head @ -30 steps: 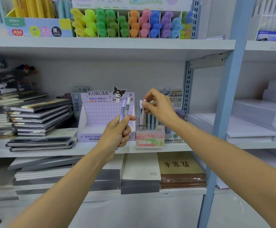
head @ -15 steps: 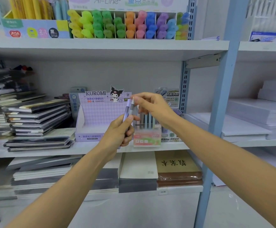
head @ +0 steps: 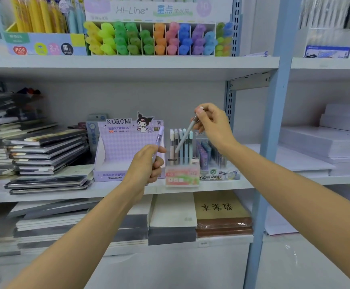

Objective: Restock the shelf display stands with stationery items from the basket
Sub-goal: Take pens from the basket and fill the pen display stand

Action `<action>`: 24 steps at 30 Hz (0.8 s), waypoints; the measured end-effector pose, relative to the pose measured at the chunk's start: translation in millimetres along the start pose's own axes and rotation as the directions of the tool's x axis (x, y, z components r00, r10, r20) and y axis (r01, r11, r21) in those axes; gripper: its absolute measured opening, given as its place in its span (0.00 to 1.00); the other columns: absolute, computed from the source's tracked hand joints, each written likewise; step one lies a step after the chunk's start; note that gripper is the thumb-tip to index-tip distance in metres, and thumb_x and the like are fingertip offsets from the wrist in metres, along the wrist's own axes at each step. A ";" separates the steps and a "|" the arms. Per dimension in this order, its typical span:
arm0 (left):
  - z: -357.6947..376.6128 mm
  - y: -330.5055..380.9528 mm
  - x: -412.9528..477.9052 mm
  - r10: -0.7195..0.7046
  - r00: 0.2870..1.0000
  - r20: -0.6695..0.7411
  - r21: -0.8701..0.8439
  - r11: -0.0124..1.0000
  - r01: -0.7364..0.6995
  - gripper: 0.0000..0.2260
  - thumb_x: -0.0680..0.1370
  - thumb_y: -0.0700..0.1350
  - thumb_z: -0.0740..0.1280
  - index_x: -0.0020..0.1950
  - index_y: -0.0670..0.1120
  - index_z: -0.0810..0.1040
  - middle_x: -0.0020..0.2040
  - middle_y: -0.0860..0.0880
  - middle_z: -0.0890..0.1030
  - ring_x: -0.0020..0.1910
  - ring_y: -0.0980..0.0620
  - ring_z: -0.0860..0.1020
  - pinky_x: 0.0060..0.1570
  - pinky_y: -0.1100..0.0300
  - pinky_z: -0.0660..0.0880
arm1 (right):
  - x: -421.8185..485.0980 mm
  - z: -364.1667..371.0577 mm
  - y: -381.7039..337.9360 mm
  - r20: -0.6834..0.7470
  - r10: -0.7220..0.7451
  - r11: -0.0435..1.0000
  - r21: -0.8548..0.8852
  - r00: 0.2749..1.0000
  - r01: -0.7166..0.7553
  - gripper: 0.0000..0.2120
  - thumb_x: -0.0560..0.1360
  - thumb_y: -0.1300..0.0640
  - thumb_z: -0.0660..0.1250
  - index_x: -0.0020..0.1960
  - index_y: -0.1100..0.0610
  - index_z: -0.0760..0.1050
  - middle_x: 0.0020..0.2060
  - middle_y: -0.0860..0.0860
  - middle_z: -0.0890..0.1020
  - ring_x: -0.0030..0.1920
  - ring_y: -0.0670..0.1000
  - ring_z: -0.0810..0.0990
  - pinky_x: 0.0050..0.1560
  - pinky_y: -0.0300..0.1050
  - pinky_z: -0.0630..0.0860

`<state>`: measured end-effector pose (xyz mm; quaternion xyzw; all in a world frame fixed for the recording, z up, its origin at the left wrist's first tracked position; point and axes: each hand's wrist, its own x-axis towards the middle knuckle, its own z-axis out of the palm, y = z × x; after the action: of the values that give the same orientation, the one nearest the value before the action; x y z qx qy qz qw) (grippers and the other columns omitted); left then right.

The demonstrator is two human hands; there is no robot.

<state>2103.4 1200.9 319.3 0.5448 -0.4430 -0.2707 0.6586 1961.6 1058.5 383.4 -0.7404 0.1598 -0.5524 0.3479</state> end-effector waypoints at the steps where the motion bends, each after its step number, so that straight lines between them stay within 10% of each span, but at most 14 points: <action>1: 0.2 -0.2 -0.5 0.022 1.000 0.002 0.000 1.000 -0.022 0.10 0.81 0.47 0.56 0.48 0.48 0.75 0.28 0.54 0.66 0.23 0.55 0.61 0.21 0.65 0.59 | -0.7 2.0 4.7 0.015 0.000 1.000 -0.030 1.000 0.000 0.06 0.82 0.60 0.59 0.51 0.61 0.74 0.41 0.57 0.82 0.36 0.50 0.80 0.39 0.43 0.78; 24: -3.9 -22.7 7.0 0.119 0.993 0.025 -0.056 0.992 -0.117 0.07 0.82 0.46 0.63 0.53 0.47 0.79 0.33 0.51 0.72 0.28 0.55 0.69 0.29 0.63 0.70 | -2.0 32.0 37.7 0.204 -0.070 0.962 -0.245 0.976 0.120 0.05 0.79 0.60 0.64 0.54 0.57 0.71 0.38 0.53 0.83 0.35 0.48 0.81 0.40 0.37 0.79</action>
<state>2112.9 1191.0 299.5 0.4955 -0.4761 -0.2512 0.6817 1996.1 1043.9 351.1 -0.8361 0.1594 -0.4686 0.2364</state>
